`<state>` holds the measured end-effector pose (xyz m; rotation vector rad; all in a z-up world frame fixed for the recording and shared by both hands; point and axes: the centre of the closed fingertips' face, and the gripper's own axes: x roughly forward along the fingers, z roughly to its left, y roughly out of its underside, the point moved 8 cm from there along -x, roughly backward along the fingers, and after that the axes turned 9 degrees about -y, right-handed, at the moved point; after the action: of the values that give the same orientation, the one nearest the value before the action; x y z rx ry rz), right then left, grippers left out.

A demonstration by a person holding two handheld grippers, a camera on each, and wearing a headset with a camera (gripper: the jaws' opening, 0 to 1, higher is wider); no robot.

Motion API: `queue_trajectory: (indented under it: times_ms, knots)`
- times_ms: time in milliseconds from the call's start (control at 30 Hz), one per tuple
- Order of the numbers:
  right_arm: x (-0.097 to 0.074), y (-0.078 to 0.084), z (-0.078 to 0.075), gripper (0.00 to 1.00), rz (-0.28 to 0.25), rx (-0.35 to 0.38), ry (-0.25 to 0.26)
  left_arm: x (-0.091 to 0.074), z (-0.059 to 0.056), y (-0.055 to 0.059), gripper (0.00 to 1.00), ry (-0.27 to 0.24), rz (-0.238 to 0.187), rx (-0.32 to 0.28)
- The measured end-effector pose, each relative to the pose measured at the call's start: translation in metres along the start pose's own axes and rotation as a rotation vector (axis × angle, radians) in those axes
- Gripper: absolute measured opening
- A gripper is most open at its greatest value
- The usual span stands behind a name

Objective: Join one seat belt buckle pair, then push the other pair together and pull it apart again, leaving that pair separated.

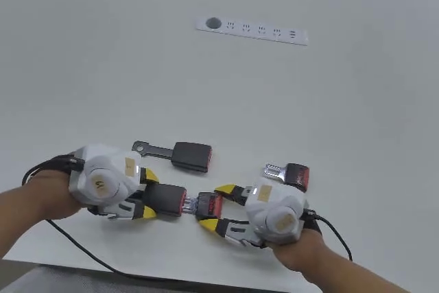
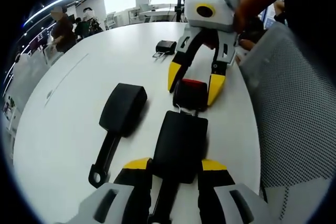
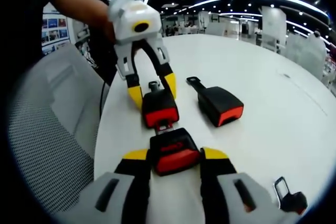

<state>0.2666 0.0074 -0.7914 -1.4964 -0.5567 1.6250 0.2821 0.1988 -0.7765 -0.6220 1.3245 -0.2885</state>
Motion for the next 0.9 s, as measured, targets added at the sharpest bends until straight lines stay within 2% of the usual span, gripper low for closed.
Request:
queue_trajectory:
  times_ms: [100,367,900]
  knots:
    - [0.001,0.0,0.0,0.36,0.005,0.007,0.005,0.001,0.001,-0.002,0.35,0.007,0.013,0.018]
    - [0.007,-0.003,0.002,0.36,0.004,0.02,0.012,0.001,0.001,-0.003,0.34,0.015,0.01,0.043]
    - [0.01,-0.005,0.003,0.36,0.022,0.031,0.027,0.001,0.001,-0.003,0.34,0.013,0.015,0.033]
